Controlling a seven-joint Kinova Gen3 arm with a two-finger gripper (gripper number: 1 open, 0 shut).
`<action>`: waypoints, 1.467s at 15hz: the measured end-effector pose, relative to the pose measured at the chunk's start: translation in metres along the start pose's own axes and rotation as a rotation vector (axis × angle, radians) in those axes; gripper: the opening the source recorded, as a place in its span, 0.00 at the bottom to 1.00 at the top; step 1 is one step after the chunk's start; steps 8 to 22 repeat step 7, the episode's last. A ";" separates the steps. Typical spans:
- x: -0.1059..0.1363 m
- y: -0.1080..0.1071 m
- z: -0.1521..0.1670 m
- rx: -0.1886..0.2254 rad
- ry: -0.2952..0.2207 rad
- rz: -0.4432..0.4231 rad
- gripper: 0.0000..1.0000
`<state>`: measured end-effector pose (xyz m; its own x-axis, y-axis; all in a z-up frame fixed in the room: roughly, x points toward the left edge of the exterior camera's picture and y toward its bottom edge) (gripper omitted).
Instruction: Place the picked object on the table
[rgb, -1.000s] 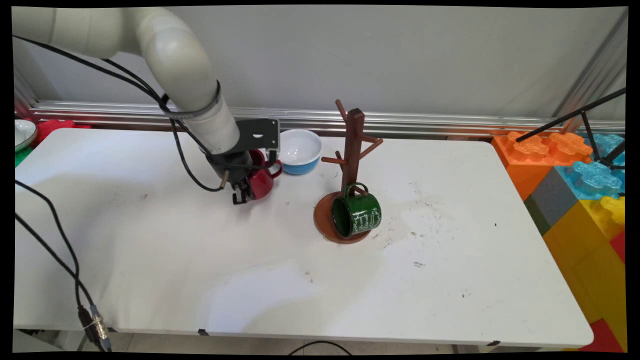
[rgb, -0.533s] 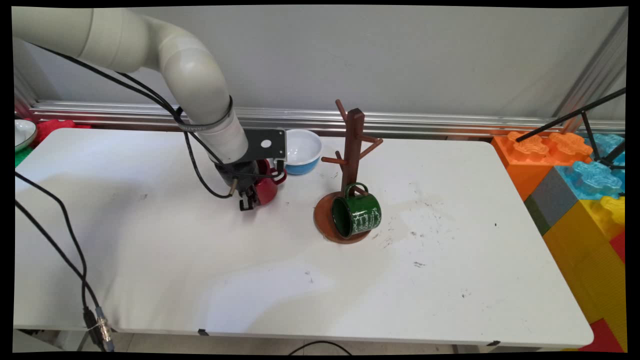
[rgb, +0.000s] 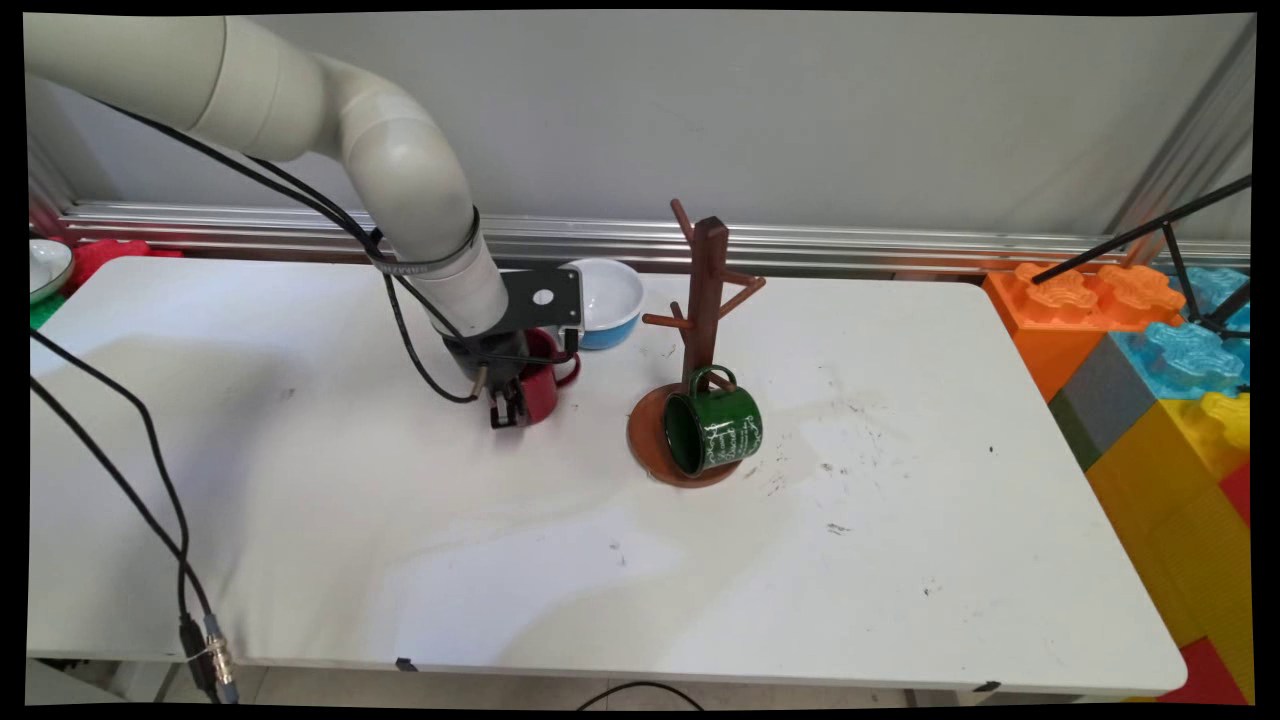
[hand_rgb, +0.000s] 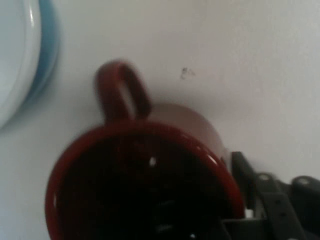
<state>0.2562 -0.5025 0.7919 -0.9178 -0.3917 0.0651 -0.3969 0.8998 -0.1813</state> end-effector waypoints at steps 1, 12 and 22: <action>0.001 0.000 0.001 0.000 0.004 -0.001 1.00; 0.000 -0.006 -0.019 0.002 0.076 0.015 1.00; 0.000 -0.006 -0.019 0.002 0.076 0.015 1.00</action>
